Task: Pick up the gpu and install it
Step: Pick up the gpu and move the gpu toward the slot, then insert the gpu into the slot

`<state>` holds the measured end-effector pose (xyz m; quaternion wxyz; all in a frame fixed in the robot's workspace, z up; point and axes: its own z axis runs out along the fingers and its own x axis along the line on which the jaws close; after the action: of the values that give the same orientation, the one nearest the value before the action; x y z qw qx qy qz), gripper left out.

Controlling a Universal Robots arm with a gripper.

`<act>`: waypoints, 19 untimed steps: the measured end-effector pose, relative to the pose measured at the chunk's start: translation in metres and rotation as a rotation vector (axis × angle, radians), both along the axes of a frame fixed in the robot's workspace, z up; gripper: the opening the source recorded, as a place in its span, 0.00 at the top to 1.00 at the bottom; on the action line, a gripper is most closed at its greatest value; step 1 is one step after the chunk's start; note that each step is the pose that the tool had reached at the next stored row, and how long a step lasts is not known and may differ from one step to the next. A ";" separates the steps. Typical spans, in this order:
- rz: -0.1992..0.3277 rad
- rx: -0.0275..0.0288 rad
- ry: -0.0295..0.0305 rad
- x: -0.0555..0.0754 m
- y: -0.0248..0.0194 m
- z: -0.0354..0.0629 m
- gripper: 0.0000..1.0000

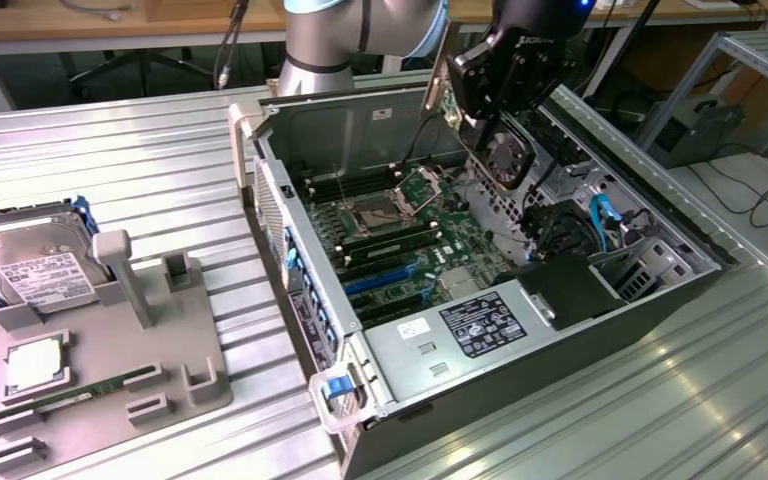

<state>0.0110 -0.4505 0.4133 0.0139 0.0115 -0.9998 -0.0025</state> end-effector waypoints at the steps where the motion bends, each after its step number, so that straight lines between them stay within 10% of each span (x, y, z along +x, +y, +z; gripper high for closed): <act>1: 0.000 0.0000 0.0000 0.000 0.0000 0.0000 0.72; 19: 0.079 0.0000 0.0000 0.000 0.0000 0.0000 0.72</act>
<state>0.0110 -0.4505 0.4133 0.0140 0.0512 -0.9986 -0.0019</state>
